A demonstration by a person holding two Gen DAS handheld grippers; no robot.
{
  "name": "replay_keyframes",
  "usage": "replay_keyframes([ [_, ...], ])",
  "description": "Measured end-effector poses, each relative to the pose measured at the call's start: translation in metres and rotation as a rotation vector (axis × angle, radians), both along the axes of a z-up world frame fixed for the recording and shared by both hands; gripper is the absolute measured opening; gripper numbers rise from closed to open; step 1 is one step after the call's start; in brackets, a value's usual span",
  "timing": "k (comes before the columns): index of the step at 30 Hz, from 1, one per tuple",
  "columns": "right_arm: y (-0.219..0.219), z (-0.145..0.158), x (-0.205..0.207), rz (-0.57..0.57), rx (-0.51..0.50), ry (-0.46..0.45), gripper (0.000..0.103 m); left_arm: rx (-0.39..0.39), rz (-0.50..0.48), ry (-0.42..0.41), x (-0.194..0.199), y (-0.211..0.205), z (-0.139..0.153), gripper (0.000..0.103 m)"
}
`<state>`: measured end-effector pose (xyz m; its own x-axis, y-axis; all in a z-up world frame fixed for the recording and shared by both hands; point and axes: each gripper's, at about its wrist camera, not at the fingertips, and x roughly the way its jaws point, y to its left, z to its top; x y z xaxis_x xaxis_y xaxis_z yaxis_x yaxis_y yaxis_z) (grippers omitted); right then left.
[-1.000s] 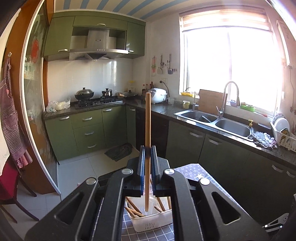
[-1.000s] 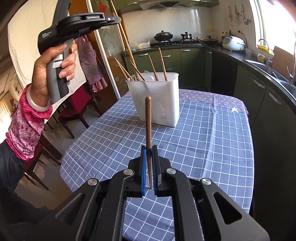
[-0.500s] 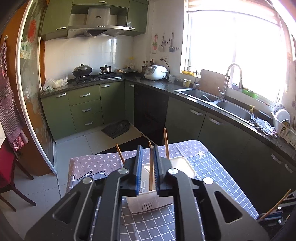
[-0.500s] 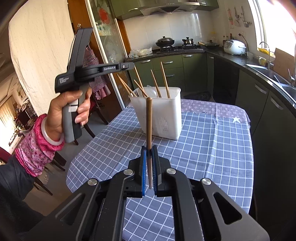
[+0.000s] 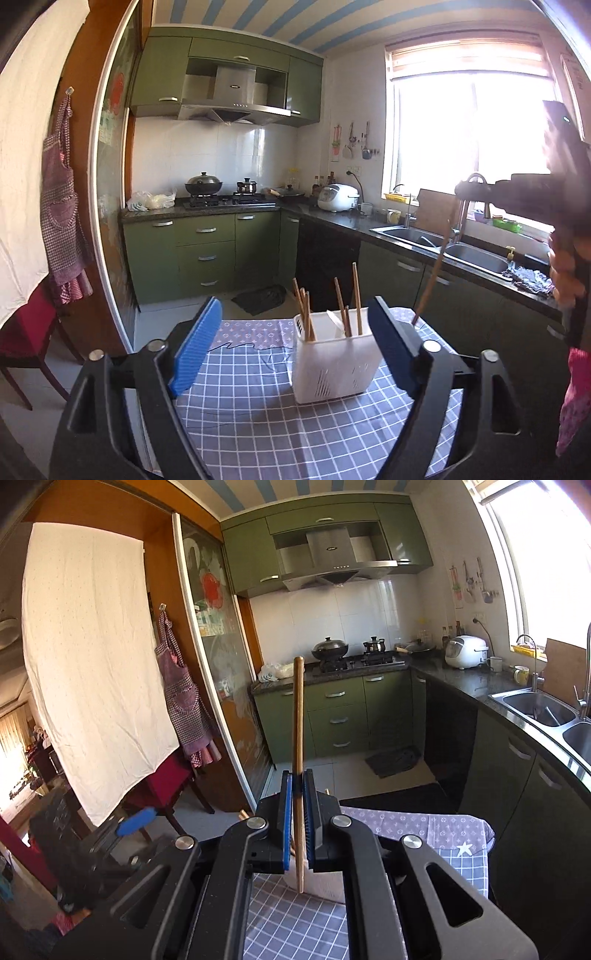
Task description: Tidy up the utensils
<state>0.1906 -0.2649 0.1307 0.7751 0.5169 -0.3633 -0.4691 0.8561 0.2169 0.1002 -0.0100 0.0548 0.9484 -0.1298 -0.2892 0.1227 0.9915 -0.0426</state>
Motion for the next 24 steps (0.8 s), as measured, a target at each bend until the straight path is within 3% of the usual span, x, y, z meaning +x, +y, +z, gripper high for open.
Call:
replay_keyframes([
  [9, 0.022, -0.049, 0.071, -0.074, -0.068, 0.104, 0.007, 0.018, 0.001, 0.054, -0.039, 0.01, -0.05, 0.089],
  [19, 0.051, -0.125, 0.09, -0.053, -0.168, 0.227, 0.007, -0.001, -0.012, 0.14, -0.03, 0.002, -0.075, 0.09],
  [21, 0.05, -0.128, 0.084, -0.056, -0.17, 0.221, 0.022, 0.0, -0.012, 0.148, -0.029, 0.0, -0.077, 0.092],
  [24, 0.039, -0.124, 0.055, -0.067, -0.149, 0.172, 0.029, 0.008, -0.012, 0.155, -0.028, -0.002, -0.079, 0.093],
])
